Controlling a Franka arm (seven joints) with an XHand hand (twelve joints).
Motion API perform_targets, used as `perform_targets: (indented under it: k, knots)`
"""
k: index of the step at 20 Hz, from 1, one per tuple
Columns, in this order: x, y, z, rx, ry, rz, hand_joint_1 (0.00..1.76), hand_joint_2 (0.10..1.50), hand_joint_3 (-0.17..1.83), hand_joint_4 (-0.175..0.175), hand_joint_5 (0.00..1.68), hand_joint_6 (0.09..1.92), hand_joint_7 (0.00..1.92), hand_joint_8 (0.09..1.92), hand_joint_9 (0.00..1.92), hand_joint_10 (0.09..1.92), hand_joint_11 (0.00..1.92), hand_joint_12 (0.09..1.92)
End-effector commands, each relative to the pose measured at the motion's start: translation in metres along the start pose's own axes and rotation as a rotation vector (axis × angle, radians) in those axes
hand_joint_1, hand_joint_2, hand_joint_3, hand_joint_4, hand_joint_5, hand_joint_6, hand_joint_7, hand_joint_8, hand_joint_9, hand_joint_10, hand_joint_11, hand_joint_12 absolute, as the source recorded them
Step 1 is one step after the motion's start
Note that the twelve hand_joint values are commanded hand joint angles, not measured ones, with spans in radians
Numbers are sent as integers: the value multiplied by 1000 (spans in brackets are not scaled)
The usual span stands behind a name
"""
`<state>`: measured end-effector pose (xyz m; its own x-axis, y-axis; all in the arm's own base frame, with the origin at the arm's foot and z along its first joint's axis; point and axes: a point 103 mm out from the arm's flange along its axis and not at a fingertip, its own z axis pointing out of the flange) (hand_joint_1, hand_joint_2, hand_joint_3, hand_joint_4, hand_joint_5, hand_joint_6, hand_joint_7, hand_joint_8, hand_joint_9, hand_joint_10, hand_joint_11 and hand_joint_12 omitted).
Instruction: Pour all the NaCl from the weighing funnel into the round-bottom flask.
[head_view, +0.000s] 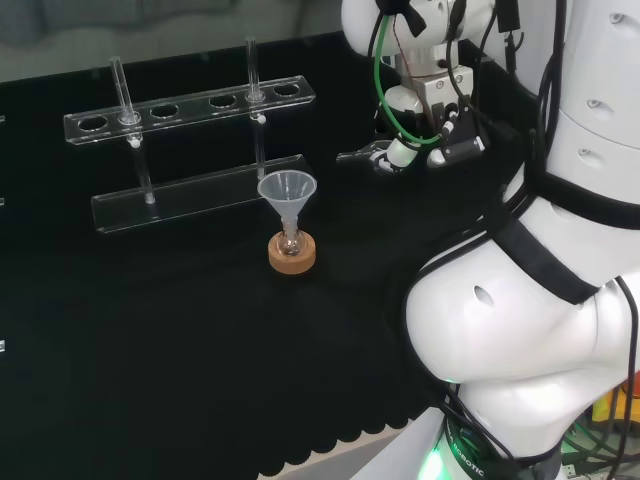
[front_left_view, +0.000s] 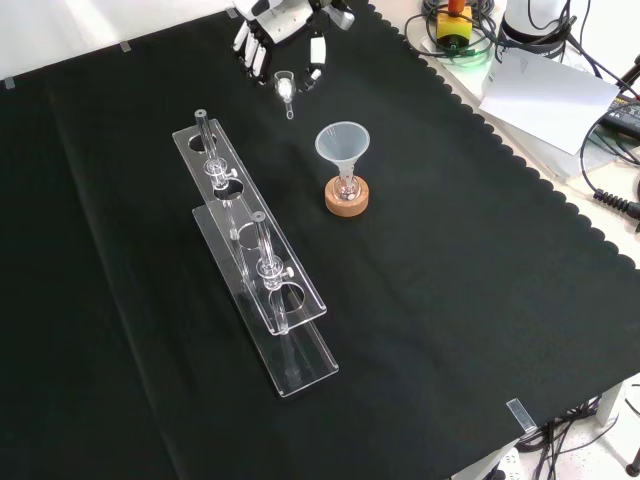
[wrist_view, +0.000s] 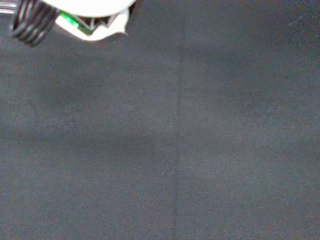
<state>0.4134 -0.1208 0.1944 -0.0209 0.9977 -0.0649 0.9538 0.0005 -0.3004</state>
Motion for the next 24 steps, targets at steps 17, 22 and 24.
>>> perform_targets:
  k: [17,22,24]
  knots:
    - [7,-41,-52,-38,-75,12,1111,604,817,175,1199,882,788,616,938,470,569,1258]
    - [10,-41,-55,-16,-70,-8,1111,604,817,175,1199,882,798,617,940,468,570,1256]
    - [9,-41,-54,4,-61,-11,1111,604,817,175,1199,882,804,618,941,467,572,1256]
